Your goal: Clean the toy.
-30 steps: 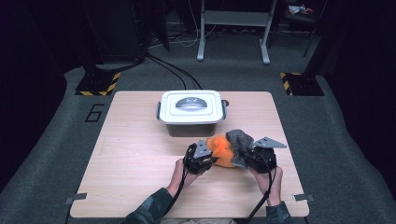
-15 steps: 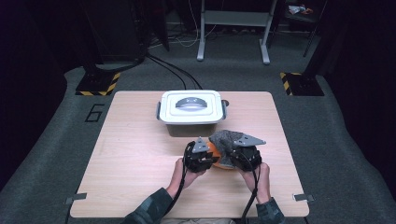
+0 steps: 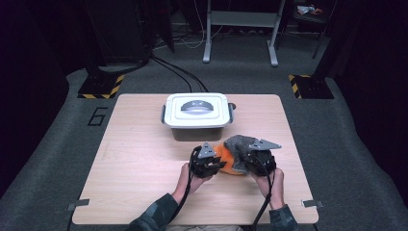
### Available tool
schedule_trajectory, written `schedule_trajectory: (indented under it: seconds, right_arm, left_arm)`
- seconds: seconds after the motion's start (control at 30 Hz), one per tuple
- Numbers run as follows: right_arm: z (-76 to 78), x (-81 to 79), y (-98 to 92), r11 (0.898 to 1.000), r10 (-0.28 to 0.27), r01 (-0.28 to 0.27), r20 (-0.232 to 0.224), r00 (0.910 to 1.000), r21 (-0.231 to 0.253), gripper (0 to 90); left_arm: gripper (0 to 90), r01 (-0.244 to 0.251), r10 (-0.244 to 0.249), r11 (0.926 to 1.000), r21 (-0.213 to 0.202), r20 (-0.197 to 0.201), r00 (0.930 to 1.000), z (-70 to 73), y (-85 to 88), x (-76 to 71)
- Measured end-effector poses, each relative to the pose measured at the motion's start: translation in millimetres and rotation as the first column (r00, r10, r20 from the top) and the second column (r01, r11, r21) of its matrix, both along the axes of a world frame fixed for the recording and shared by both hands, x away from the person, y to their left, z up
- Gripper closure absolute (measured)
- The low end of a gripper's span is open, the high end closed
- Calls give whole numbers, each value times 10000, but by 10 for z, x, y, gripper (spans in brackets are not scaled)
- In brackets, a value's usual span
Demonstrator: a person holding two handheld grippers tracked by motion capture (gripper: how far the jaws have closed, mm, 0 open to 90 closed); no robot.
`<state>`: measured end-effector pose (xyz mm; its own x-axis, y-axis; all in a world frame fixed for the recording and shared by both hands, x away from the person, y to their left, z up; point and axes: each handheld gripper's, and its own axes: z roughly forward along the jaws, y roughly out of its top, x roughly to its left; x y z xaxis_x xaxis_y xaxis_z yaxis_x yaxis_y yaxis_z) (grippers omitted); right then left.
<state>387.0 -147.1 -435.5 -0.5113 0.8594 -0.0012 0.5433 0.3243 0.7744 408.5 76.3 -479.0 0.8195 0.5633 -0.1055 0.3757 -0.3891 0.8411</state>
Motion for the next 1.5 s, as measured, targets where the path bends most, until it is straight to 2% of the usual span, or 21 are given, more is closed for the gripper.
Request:
schedule_trajectory:
  seconds: [0.13, 0.27, 0.4, 0.53, 0.67, 0.77, 0.83, 0.93, 1.07, 1.27, 1.37, 1.5]
  right_arm:
    - [-28, 5, -75, 9998, -178, 178, -104, 9998, -9, 763]
    - [-76, 8, -154, 9993, -360, 360, -134, 9993, 39, 762]
    - [-139, 18, -247, 9981, -610, 613, -357, 9975, 64, 761]
    - [-258, 46, -349, 9946, -1030, 1036, -607, 9928, 56, 760]
    - [-400, 93, -429, 9918, -1274, 1281, -1090, 9858, -8, 760]
    - [-515, 124, -484, 9901, -1357, 1391, -1338, 9817, 163, 761]
    - [-521, 118, -522, 9899, -1291, 1352, -1236, 9839, 423, 762]
    - [-419, 63, -532, 9880, -1420, 1474, -1032, 9845, 460, 763]
    - [-164, -40, -475, 9892, -1258, 1283, -385, 9913, 704, 763]
    - [235, -143, -171, 9969, -230, 188, 549, 9982, 764, 763]
    - [308, -114, 15, 9970, 242, -291, 688, 9973, 719, 762]
    - [273, -36, 138, 9951, 372, -439, 760, 9964, 885, 762]
  left_arm:
    - [746, 70, -71, 9999, -74, -187, 9998, -1, 16, 17]
    - [745, 86, -88, 9999, -105, -188, 9998, 0, 11, 18]
    - [745, 44, -46, 9999, -140, -138, 9999, -11, 16, 15]
    - [745, 71, -73, 9999, -114, -169, 9998, -8, 27, 28]
    - [746, 65, -67, 9999, -126, -191, 9998, -9, 29, 32]
    - [746, 75, -76, 9999, -119, -129, 9999, -12, 33, 32]
    - [746, 97, -98, 9999, -141, -135, 9999, -13, 42, 36]
    - [745, 20, -21, 9999, -151, -112, 9999, -10, 45, 37]
    - [744, -6, 5, 9999, -168, -68, 10000, 7, 42, 23]
    - [744, 52, -52, 9999, -145, 47, 10000, 28, 17, 3]
    - [743, 125, -124, 9998, -169, 97, 9999, 52, -1, -10]
    - [745, 192, -191, 9997, -166, 85, 9998, 58, 1, -24]
